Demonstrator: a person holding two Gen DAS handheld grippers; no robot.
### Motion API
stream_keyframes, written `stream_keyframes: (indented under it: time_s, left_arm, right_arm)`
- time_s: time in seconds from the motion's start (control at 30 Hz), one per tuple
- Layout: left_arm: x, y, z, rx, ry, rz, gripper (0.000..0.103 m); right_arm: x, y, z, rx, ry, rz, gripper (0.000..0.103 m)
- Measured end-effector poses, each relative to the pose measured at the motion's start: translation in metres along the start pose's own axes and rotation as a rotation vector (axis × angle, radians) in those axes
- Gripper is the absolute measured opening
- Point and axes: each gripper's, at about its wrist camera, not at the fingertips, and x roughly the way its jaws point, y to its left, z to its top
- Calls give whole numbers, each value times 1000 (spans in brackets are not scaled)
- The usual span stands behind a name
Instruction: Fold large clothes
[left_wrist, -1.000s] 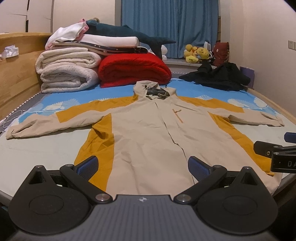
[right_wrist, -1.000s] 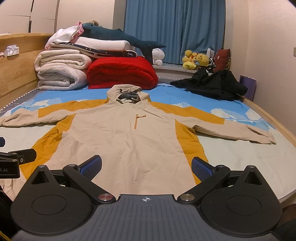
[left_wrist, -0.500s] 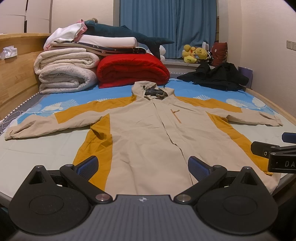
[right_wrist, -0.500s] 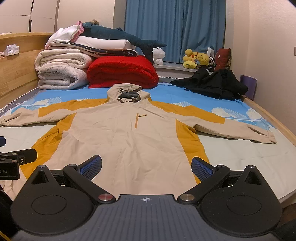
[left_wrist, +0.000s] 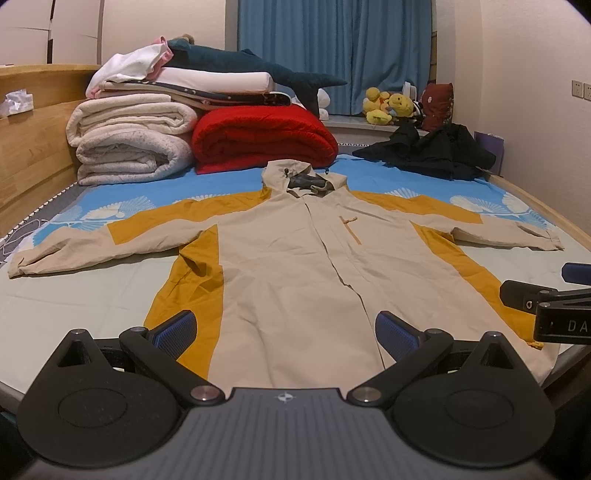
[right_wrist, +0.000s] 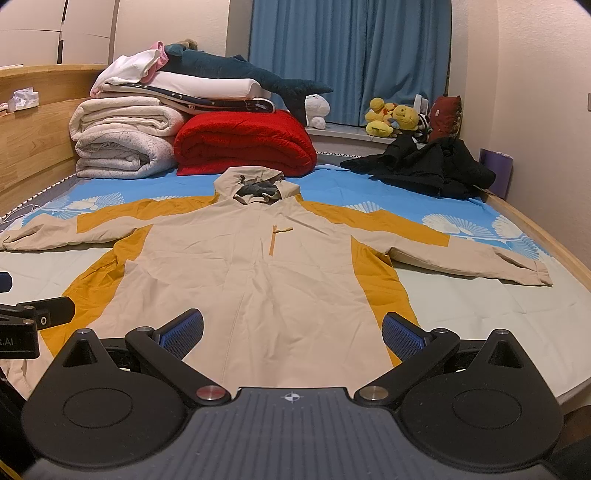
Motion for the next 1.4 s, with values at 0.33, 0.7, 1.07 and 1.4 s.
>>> stream_keyframes:
  time_s: [0.33,0.7,1.07,1.4]
  left_arm:
    - [1,7,4,-3,-3,-30,89]
    - [66,93,14,144,103,19,38]
    - [134,175,-32,-224,575,163,53]
    - [71,182,-9,-310,404,77,4]
  right_arm:
    - [0,-6,2,26,-20,-13,99]
    - [51,-119,23,121,-17,-108,55]
    - [145,-178,-56,432,507,-48,57]
    - [86,-173,-16,407,433,106,5]
